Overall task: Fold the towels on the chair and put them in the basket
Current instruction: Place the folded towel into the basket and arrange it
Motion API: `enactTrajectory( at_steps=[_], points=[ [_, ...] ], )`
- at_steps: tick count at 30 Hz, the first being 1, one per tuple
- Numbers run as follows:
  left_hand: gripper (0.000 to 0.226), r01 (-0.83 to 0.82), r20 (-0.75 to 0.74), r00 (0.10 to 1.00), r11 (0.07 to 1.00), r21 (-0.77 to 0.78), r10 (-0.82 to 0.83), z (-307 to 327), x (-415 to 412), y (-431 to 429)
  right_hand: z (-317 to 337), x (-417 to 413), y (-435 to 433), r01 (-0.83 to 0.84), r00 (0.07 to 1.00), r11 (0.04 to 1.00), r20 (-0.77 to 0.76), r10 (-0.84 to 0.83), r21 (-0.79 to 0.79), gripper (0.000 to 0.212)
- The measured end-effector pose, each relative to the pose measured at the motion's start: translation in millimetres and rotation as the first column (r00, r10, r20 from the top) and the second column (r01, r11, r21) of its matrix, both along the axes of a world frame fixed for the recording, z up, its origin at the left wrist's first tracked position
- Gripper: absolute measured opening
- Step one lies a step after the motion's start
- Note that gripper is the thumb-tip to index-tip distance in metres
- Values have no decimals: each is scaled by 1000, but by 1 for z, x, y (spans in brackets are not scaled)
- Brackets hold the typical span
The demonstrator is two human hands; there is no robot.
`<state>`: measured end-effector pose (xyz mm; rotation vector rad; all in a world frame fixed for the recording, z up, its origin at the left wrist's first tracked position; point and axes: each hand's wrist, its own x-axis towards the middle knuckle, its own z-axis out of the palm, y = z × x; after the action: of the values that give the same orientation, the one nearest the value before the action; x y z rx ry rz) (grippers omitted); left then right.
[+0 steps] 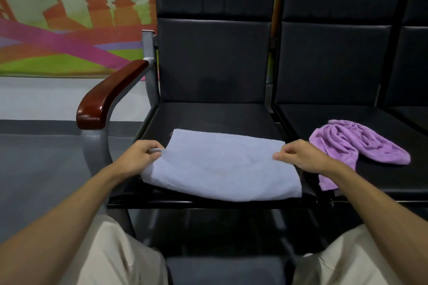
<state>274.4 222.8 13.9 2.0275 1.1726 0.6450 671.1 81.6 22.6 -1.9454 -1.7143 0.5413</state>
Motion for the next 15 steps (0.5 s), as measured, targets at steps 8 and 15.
enactTrajectory(
  at_steps=[8, 15],
  points=[
    [22, -305, 158, 947, 936, 179, 278, 11, 50, 33, -2, 10, 35, 246, 944, 943, -275, -181, 225, 19],
    [22, -252, 61, 968, 942, 221, 245, 3, 89, 85, -20, 29, 73, 425, 896, 878, -240, -374, 221, 18]
  ],
)
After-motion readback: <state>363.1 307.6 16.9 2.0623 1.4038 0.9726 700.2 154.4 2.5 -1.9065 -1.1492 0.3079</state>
